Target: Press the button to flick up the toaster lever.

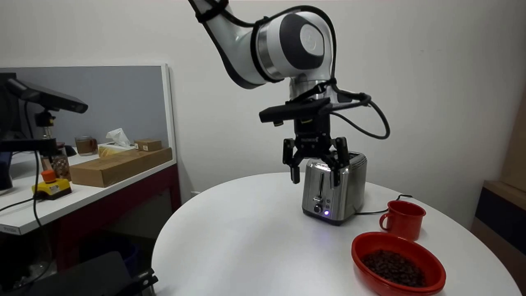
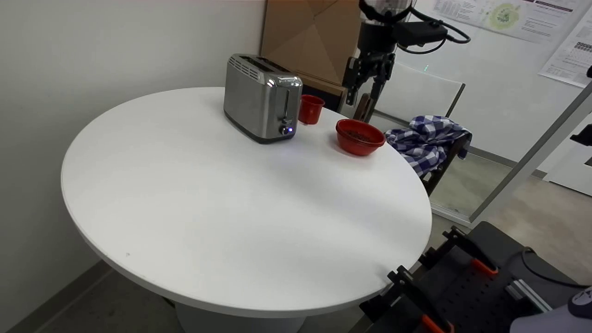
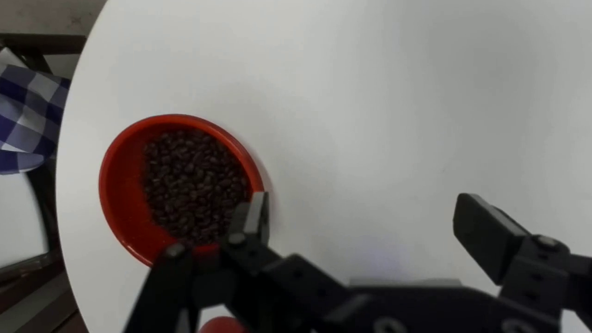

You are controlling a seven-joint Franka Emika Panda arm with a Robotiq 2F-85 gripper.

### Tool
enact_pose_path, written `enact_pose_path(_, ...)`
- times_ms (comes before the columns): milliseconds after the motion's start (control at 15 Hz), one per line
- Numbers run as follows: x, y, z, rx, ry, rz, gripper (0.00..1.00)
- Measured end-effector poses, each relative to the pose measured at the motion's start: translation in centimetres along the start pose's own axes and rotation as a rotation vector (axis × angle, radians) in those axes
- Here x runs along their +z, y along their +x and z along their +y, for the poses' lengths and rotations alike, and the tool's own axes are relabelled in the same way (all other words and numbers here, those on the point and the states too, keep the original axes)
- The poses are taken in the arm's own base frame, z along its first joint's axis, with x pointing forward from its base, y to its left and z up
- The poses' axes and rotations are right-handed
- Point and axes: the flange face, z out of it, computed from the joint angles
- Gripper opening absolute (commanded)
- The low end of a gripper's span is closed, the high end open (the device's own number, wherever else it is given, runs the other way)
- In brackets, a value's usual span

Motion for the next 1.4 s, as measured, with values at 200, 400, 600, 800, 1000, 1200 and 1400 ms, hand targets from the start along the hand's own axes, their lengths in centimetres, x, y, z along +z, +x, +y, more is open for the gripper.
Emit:
enact_pose_path(200,2.6,1.1,0.4,-0.003,0.007,0.049,1.00)
enact_pose_path(400,4.8,2.1,0.6,-0.019,0.011,0.104,1.00)
enact_pose_path(600,6.7,2.9,0.6,-0.034,0.014,0.165,1.00)
enact_pose_path(800,8.4,3.5,0.5,-0.042,0.015,0.224,1.00)
enact_pose_path(1000,10.1,3.9,0.6,-0.051,0.014,0.252,1.00)
enact_pose_path(1200,11.4,4.7,0.5,-0.056,0.011,0.267,1.00)
enact_pose_path(1400,12.2,5.7,0.2,-0.063,0.006,0.290,1.00)
